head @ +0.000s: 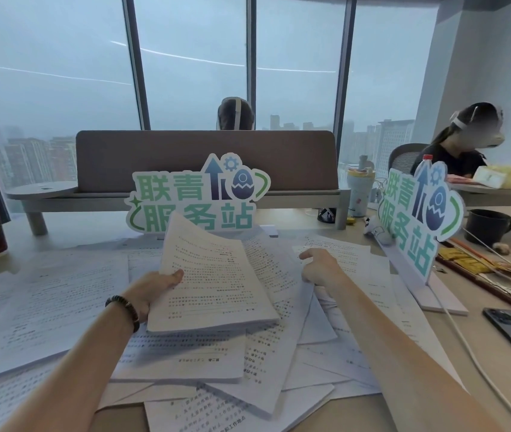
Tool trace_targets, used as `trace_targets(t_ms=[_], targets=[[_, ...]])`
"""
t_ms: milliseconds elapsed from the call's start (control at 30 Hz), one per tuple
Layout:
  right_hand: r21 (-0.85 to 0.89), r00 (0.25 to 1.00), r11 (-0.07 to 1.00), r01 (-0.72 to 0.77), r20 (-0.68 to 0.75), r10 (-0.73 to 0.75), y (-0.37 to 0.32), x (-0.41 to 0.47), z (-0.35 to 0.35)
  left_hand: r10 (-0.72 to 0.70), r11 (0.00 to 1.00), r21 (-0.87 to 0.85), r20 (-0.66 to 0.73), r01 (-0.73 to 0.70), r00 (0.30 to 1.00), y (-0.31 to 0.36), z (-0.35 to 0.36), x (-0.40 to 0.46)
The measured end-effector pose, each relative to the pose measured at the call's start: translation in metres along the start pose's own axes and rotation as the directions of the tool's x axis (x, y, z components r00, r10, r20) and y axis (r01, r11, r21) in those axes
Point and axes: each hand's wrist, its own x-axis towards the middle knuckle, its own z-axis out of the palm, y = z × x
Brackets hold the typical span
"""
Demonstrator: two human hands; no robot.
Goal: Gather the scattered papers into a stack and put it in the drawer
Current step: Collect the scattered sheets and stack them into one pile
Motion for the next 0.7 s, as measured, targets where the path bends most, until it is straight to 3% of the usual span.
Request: trace_targets(t_ms=[267,467,700], targets=[[-0.226,1.0,0.974,-0.03,-0.006,0.029,0.0032,-0.0069,-0.0108,0.019,1.0,0.017,-0.007,-0.019,1.0,-0.0014,0.0002,0.0038],[0.013,1.0,1.0,0.006,-0.031,-0.005,0.0009,-0.0068,-0.008,0.027,0.999,0.02,0.003,-0.027,1.0,-0.0023,0.0008,0.0048],[0.298,0.997,0.953,-0.052,0.066,0.034,0.0005,-0.0006,-0.0079,0.036,0.999,0.016,0.009,-0.036,0.999,0.0003,-0.0001,0.0032]])
